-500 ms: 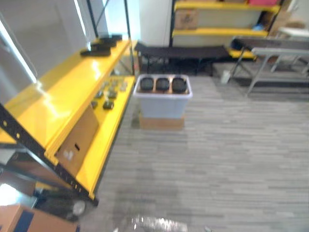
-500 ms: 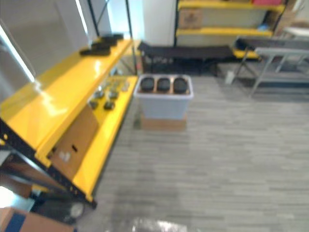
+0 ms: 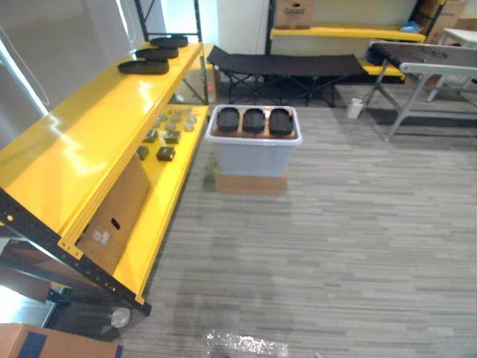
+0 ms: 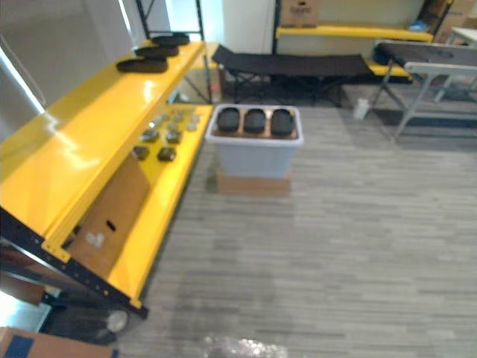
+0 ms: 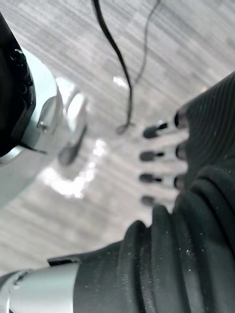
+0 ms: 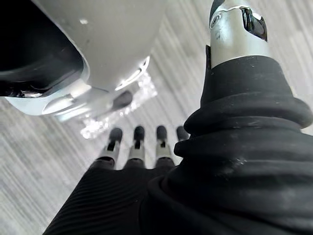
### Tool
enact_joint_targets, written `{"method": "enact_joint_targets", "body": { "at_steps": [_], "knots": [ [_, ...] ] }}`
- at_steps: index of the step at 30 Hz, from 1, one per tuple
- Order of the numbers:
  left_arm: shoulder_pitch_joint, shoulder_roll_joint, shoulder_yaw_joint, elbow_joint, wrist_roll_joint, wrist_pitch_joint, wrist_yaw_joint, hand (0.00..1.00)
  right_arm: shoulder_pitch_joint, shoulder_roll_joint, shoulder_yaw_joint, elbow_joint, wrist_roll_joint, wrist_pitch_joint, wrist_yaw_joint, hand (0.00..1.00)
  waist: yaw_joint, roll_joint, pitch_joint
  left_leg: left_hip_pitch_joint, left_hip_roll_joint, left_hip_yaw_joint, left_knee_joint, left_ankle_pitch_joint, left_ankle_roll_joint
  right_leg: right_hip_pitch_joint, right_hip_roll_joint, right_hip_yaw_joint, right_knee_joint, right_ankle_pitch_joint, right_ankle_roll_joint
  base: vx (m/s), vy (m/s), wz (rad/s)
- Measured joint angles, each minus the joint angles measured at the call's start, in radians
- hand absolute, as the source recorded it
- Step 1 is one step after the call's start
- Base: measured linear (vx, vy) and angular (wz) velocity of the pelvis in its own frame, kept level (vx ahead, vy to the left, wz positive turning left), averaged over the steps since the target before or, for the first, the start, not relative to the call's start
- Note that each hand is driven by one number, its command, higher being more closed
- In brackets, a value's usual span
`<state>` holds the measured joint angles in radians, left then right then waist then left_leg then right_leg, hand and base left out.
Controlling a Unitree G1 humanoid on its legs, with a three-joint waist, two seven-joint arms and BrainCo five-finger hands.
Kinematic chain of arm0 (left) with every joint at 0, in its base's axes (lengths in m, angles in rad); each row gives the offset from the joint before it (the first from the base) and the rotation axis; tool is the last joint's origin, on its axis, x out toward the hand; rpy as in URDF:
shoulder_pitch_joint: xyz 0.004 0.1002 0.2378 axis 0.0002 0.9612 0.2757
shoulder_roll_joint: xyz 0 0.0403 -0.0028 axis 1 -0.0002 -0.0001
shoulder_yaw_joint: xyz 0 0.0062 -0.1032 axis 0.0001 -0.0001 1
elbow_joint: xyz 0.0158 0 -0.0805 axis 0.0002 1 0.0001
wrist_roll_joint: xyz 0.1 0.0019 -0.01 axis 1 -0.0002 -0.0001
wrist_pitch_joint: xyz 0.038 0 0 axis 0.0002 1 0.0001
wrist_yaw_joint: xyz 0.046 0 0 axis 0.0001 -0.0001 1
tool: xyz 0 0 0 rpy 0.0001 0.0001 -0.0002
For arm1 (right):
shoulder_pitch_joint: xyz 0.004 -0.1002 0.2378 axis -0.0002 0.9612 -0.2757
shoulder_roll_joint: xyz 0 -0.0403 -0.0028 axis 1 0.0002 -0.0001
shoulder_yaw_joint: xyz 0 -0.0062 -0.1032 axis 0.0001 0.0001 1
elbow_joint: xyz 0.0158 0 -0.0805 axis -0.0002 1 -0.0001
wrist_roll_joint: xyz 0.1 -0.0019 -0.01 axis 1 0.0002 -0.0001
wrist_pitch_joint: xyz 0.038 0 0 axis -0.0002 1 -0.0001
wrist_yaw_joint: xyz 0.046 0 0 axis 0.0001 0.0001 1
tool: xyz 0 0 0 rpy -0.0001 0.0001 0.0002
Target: Walk over and take plastic housings, then place them on the shelf
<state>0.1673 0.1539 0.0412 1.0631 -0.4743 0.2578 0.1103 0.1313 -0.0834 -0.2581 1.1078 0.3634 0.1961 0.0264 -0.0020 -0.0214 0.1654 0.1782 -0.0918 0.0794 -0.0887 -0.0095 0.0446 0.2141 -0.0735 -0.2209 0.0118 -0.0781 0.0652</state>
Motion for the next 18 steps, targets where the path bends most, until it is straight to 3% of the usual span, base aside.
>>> {"method": "enact_joint_targets", "body": {
  "at_steps": [9,18],
  "knots": [
    [-0.001,-0.004,-0.012,0.008,0.059,-0.04,0.005,0.0,-0.001,-0.002,0.003,-0.001,0.046,0.007,0.006,0.0,-0.012,-0.002,0.012,0.013,0.003,0.011,-0.001,-0.001,-0.001,0.013,0.001,0.004,-0.01,-0.003,0.004,-0.05,-0.002,-0.02],
    [0.002,-0.004,-0.013,0.005,0.059,-0.059,0.005,0.0,-0.003,-0.001,0.005,-0.001,0.008,0.018,-0.008,0.0,-0.01,-0.008,0.012,-0.007,0.003,0.015,-0.001,-0.006,-0.002,-0.001,0.004,0.006,-0.033,0.006,0.008,0.0,-0.001,0.0]
  ]
}}
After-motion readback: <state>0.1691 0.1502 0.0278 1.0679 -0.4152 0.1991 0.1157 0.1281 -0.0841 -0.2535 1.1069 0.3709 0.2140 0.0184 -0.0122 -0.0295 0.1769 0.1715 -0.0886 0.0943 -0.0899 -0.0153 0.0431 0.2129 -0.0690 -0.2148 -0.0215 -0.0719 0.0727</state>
